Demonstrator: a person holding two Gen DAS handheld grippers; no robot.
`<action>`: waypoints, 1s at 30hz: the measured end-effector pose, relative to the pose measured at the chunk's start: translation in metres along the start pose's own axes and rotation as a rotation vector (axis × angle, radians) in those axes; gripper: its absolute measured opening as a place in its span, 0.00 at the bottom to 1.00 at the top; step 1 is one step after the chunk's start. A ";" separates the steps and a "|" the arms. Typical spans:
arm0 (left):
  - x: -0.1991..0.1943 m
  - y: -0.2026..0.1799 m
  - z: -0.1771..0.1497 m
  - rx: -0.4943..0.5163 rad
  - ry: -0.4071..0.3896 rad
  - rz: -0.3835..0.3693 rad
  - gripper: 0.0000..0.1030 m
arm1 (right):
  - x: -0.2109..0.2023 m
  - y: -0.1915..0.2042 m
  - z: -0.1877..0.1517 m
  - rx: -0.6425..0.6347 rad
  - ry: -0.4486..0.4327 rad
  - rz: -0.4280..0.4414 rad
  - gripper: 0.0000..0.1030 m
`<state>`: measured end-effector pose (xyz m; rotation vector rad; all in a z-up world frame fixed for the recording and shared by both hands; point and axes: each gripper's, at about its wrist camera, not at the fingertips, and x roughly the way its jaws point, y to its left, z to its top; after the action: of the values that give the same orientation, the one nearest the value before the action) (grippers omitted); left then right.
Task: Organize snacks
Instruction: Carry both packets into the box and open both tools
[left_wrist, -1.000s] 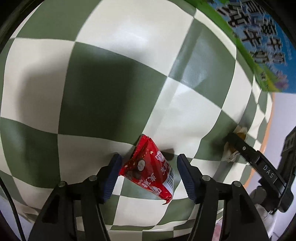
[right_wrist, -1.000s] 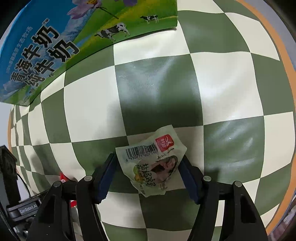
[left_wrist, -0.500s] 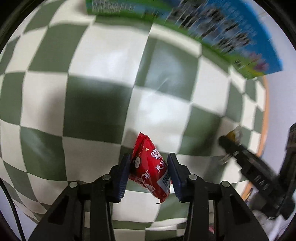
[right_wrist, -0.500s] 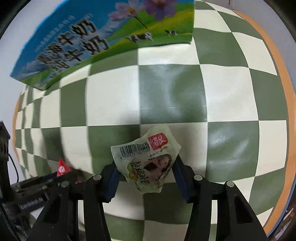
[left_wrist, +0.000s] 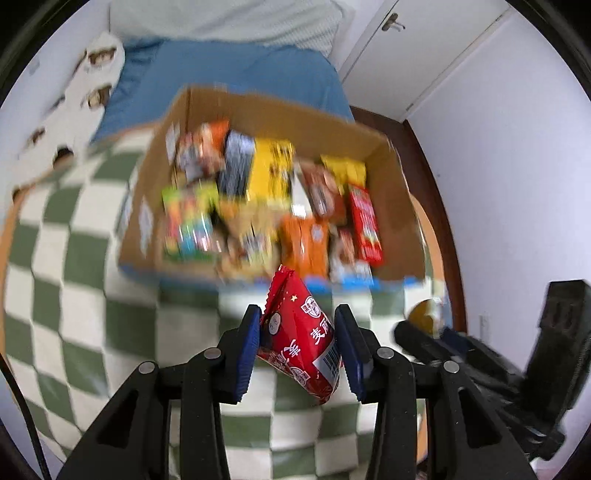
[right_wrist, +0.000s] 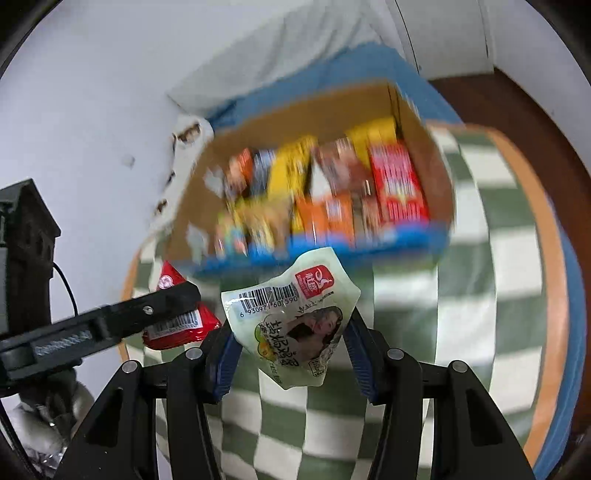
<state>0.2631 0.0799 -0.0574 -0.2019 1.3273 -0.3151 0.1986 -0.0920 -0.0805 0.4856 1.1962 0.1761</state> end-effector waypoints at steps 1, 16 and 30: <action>0.003 0.000 0.011 0.007 -0.004 0.018 0.37 | -0.004 0.002 0.012 -0.009 -0.011 -0.005 0.54; 0.106 0.053 0.068 -0.032 0.222 0.160 0.71 | 0.092 -0.024 0.092 0.014 0.232 -0.151 0.76; 0.111 0.037 0.069 0.040 0.138 0.282 0.83 | 0.091 -0.037 0.108 -0.024 0.199 -0.370 0.95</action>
<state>0.3578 0.0747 -0.1552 0.0422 1.4641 -0.1178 0.3266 -0.1187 -0.1440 0.2216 1.4547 -0.0810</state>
